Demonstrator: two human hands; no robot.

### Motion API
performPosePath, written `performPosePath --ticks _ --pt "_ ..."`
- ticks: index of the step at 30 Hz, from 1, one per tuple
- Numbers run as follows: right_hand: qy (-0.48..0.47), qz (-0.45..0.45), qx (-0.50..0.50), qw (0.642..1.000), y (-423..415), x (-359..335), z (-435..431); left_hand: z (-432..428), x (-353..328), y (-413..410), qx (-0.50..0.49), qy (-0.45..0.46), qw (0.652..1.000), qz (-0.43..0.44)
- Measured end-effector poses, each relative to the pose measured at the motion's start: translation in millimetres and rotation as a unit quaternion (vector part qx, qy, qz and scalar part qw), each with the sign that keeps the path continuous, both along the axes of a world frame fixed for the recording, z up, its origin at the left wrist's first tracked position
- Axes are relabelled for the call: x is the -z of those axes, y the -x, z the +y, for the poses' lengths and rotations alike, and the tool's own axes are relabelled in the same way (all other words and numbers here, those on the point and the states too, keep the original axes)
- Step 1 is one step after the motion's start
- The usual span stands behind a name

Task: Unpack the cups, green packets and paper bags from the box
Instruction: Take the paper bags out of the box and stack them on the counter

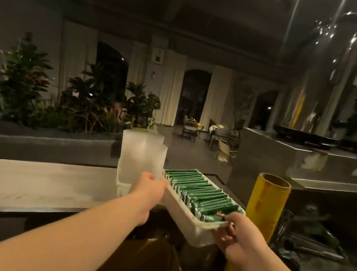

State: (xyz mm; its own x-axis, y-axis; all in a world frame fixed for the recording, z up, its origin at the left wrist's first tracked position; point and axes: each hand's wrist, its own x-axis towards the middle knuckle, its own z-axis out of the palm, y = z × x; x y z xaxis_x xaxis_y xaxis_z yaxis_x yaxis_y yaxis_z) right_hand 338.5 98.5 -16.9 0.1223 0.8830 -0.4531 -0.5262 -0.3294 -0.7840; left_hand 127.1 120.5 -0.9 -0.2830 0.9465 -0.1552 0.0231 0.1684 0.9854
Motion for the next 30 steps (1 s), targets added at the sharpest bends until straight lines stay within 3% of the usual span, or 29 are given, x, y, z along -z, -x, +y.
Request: performPosePath --ticks 4,9,21,30 --pt "-0.003 0.016 0.034 0.999 14.7 -0.6 56.6 38.9 31.3 -43.7 0.076 0.004 0.989 -0.128" --pt "-0.022 0.025 0.064 0.997 38.3 19.1 115.0 64.5 45.2 -57.3 0.023 0.023 0.978 -0.204" --pt "0.012 -0.012 0.054 0.998 83.6 49.4 188.4 88.3 63.9 -38.1 0.055 0.031 0.970 -0.236" --pt "0.031 0.034 0.007 0.999 75.4 37.9 154.5 59.5 46.7 -22.5 0.134 0.030 0.961 -0.241"
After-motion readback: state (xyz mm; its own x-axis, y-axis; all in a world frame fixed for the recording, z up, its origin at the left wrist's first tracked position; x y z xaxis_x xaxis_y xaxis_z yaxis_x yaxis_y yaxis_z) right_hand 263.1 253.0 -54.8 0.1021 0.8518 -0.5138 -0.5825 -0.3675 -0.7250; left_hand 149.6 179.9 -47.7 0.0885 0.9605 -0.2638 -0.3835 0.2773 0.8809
